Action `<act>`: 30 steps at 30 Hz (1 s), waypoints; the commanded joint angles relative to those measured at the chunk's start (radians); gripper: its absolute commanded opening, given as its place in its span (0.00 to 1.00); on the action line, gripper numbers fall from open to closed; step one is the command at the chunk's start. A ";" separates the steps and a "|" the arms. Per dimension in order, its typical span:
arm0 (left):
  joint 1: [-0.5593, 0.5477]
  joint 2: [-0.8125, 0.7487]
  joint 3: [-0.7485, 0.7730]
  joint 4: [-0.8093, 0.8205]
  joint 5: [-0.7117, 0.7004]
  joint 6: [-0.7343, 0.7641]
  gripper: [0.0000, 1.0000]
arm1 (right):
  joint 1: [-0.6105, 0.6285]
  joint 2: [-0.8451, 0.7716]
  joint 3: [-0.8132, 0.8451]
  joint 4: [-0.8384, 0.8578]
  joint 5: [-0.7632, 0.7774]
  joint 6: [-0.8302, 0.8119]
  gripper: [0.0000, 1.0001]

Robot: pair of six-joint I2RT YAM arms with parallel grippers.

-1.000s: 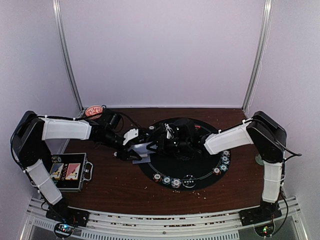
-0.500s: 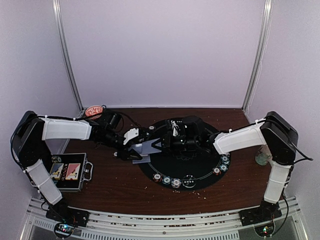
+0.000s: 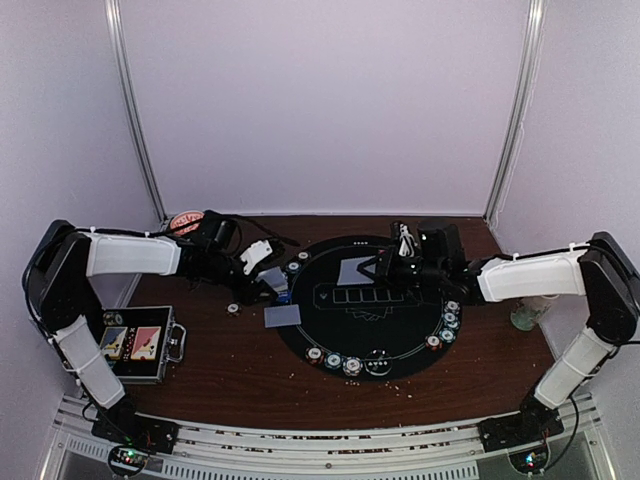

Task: Distribute texas hold em gaming equipment
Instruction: Pick up the poker card from the face-down deck piles, then distribute the poker card in the big blind area.

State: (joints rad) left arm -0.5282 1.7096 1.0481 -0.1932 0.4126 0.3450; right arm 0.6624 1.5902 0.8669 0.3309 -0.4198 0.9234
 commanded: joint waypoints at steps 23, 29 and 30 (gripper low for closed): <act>0.059 0.027 0.045 0.044 0.044 -0.050 0.59 | -0.479 -0.101 -0.111 -0.117 -0.135 -0.136 0.00; 0.058 0.027 0.043 0.037 0.086 -0.032 0.59 | -0.566 0.036 -0.040 -0.154 -0.191 -0.162 0.00; 0.056 0.027 0.043 0.035 0.091 -0.029 0.59 | -0.574 0.053 -0.028 -0.159 -0.195 -0.165 0.00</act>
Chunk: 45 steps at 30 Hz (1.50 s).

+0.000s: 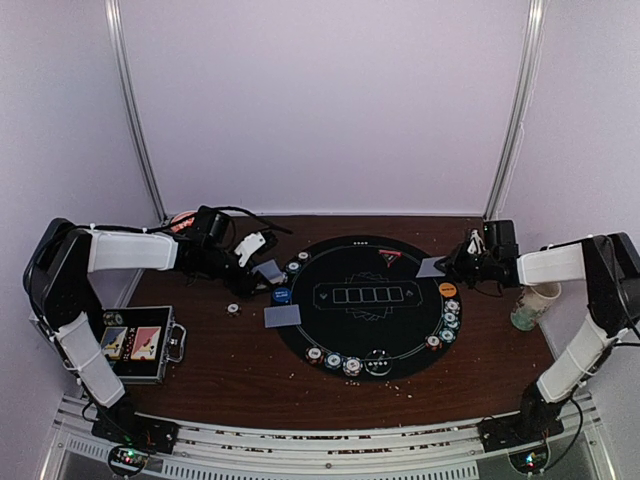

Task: Distribute texas hold em gaming equipment
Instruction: Distribute the poker card in the big blind area.

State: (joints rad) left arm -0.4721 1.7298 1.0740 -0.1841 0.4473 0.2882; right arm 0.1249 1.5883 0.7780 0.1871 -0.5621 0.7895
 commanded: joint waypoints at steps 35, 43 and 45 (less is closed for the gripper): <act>-0.014 0.012 0.015 0.015 0.075 0.055 0.59 | -0.117 0.341 0.373 -0.278 0.002 -0.173 0.12; -0.013 0.012 0.015 0.015 0.075 0.055 0.59 | -0.126 0.335 0.403 -0.348 0.088 -0.201 0.41; -0.013 0.010 0.014 0.015 0.075 0.055 0.59 | -0.126 0.325 0.411 -0.368 0.124 -0.209 0.45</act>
State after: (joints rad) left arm -0.4797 1.7298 1.0740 -0.1890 0.4988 0.3313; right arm 0.0059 1.9175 1.1522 -0.1272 -0.5243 0.6060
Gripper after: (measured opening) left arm 0.595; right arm 0.421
